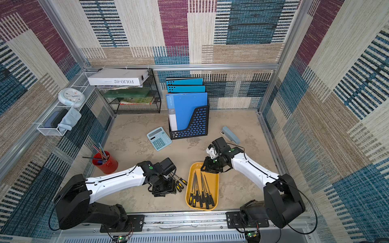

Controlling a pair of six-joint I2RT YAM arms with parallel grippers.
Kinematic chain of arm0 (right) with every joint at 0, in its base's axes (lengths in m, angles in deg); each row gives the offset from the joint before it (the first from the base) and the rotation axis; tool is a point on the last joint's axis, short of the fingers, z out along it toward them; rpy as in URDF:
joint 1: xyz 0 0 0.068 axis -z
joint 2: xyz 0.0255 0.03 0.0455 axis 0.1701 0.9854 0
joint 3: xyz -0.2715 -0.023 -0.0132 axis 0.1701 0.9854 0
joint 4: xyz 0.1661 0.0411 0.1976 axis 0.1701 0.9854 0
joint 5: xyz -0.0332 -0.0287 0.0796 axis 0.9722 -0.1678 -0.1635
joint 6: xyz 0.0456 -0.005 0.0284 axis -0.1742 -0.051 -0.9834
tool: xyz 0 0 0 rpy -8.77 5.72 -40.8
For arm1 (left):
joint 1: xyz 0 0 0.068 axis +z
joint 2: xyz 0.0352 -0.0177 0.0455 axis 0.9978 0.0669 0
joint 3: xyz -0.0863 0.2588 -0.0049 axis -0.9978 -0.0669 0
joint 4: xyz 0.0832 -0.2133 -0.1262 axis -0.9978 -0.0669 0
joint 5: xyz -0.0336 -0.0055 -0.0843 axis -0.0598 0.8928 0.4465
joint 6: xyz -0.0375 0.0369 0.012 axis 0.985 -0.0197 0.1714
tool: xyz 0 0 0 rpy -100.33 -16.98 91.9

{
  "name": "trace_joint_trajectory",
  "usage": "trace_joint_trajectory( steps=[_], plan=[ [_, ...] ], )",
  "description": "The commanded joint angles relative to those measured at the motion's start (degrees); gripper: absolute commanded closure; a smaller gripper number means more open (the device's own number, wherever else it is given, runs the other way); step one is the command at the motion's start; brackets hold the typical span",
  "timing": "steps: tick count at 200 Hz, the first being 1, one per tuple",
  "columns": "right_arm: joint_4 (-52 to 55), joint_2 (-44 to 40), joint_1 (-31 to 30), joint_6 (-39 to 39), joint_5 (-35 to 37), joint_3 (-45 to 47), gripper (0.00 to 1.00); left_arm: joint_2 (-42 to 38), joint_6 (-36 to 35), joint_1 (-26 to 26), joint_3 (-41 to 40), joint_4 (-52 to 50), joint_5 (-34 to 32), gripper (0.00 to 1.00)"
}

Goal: Put the file tool into the storage box
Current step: Pick up the file tool from the center of the board.

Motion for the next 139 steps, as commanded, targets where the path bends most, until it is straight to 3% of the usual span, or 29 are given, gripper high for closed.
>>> trace_joint_trajectory(
  steps=[1, 139],
  plan=[
    [1.0, 0.2, -0.1, 1.3, -0.8, -0.3, 0.67, 1.7, 2.9, -0.1, 1.8, 0.6, -4.1, 0.35],
    [1.9, 1.7, -0.1, 6.1, -3.5, -0.6, 0.68, 12.8, 7.0, -1.9, 5.4, 4.4, -8.9, 0.44]
  ],
)
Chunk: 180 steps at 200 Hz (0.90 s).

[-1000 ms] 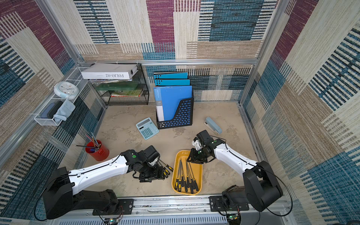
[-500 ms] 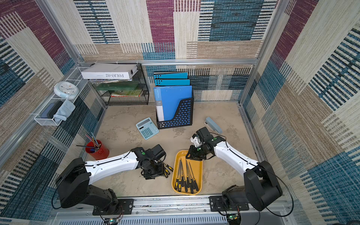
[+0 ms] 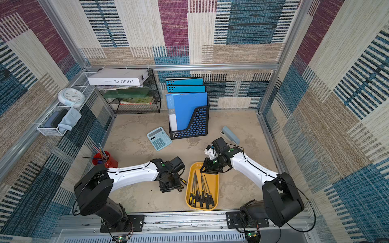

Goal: Put the file tool into the storage box
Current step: Pick up the file tool from the center of the board.

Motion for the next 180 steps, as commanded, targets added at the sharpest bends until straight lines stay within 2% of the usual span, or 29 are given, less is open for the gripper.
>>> trace_joint_trajectory(
  steps=[1, 37, 85, 109, 133, 158, 180],
  plan=[
    [1.1, 0.5, -0.1, 2.2, -0.8, -0.6, 0.68, 1.4, 0.5, -0.3, 0.5, -0.1, -1.6, 0.44],
    [1.4, 1.3, 0.0, 3.3, -1.3, -1.5, 0.69, 2.4, -0.9, -0.3, 1.2, -3.4, -2.9, 0.52],
    [0.8, 1.9, 0.0, 3.6, -2.2, -1.7, 0.69, -0.5, -3.8, -0.3, -1.2, -8.0, -3.6, 0.79],
    [-0.1, 2.0, -0.1, 2.9, -3.5, -1.4, 0.7, -0.9, -7.9, -0.3, -1.0, -9.6, -1.4, 0.9],
    [-2.5, 1.5, -0.1, 1.3, -7.2, -1.1, 0.7, -3.5, -12.9, -0.5, -0.7, -9.8, 2.4, 0.92],
    [-10.7, 0.0, -0.6, -3.8, -14.6, 0.9, 0.65, -9.3, -19.1, -0.7, 0.1, -9.8, 4.3, 0.92],
    [-18.5, -0.5, -2.0, -9.8, -17.1, 2.4, 0.59, -13.3, -23.0, -0.7, 0.7, -9.5, 6.8, 0.92]
  ],
)
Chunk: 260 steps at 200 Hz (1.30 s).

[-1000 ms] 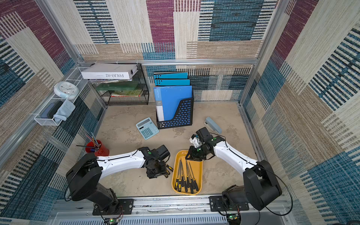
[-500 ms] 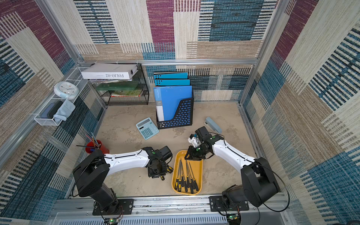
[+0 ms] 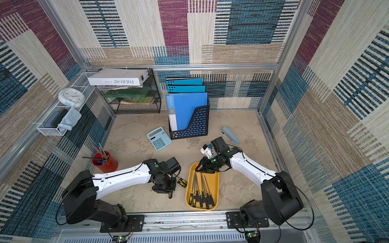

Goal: Put the file tool into the storage box
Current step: Pick up the file tool from the center of the board, then place the file tool in the storage box.

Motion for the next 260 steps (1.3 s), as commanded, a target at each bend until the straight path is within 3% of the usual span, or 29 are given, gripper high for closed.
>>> trace_joint_trajectory(
  steps=[1, 55, 140, 168, 188, 195, 200, 217, 232, 237, 260],
  plan=[
    [-10.2, -0.5, -1.0, -7.0, -6.0, 0.9, 0.59, -3.1, -7.2, 0.0, 0.7, -0.8, 3.7, 0.92],
    [-16.0, 2.8, -6.3, -12.3, -3.5, -0.7, 0.58, -7.1, -10.2, 0.0, -0.4, 1.8, 10.4, 0.92],
    [-18.7, 10.7, -11.3, -16.3, -0.2, -3.8, 0.62, -8.8, -11.1, 0.0, -0.7, 2.7, 11.8, 0.92],
    [-18.8, 13.4, -12.0, -16.9, 0.4, -5.4, 0.71, -9.9, -11.4, 0.0, -0.9, 3.1, 11.1, 0.93],
    [-18.4, 13.1, -12.1, -17.2, 1.0, -5.5, 0.92, -11.3, -11.6, 0.0, -1.2, 4.1, 11.2, 0.9],
    [-17.9, 12.4, -12.1, -17.1, 1.3, -5.7, 1.0, -11.7, -11.7, 0.0, -1.0, 4.0, 10.7, 0.86],
    [-17.4, 11.8, -12.0, -17.0, 1.3, -5.8, 1.0, -11.8, -11.7, 0.0, -1.0, 3.7, 10.1, 0.8],
    [-13.8, 9.1, -11.3, -16.2, 1.5, -6.5, 1.0, -12.4, -11.3, 0.1, -0.3, 2.1, 8.2, 0.39],
    [-8.5, 6.0, -9.6, -14.7, 1.4, -7.0, 1.0, -13.3, -10.7, 0.4, 0.4, 1.6, 7.3, 0.18],
    [-6.4, 4.7, -8.8, -13.9, 1.4, -7.1, 1.0, -13.7, -10.5, 0.5, 0.5, 1.6, 6.8, 0.02],
    [4.1, -1.8, -3.4, -9.3, 1.8, -6.7, 1.0, -15.6, -8.8, 1.1, 0.9, 0.8, 3.8, 0.01]
  ],
)
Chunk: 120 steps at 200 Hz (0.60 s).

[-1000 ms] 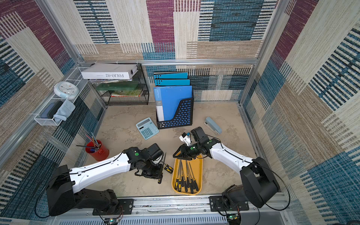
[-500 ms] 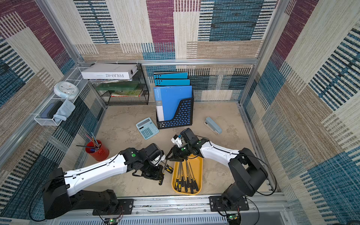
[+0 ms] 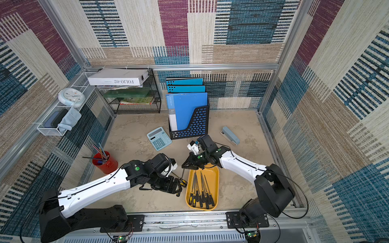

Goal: Put the file tool into the storage box
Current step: Place the file tool in the storage box.

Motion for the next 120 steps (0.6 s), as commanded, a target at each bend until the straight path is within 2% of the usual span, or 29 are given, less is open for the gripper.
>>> trace_joint_trajectory(
  steps=[1, 22, 44, 90, 120],
  plan=[
    [13.5, -5.3, 4.3, 5.6, 0.8, 0.0, 1.0, -1.7, 1.5, 0.6, 0.6, -1.6, -4.0, 0.01],
    [24.2, -8.6, 7.3, 11.6, 5.9, 0.3, 1.0, -2.9, 2.4, 1.0, 0.2, -2.2, -7.3, 0.01],
    [29.4, -7.9, 7.9, 16.5, 10.4, 2.6, 1.0, -2.5, 3.2, 2.0, -0.7, -2.4, -7.7, 0.01],
    [22.3, -5.0, 7.8, 15.7, 8.7, 8.1, 1.0, 0.8, 4.1, 2.8, -1.2, -2.8, -5.4, 0.01],
    [20.0, -2.9, 7.7, 16.0, 8.0, 9.2, 1.0, 1.1, 6.2, 2.8, -2.3, -1.8, -6.0, 0.01]
  ],
)
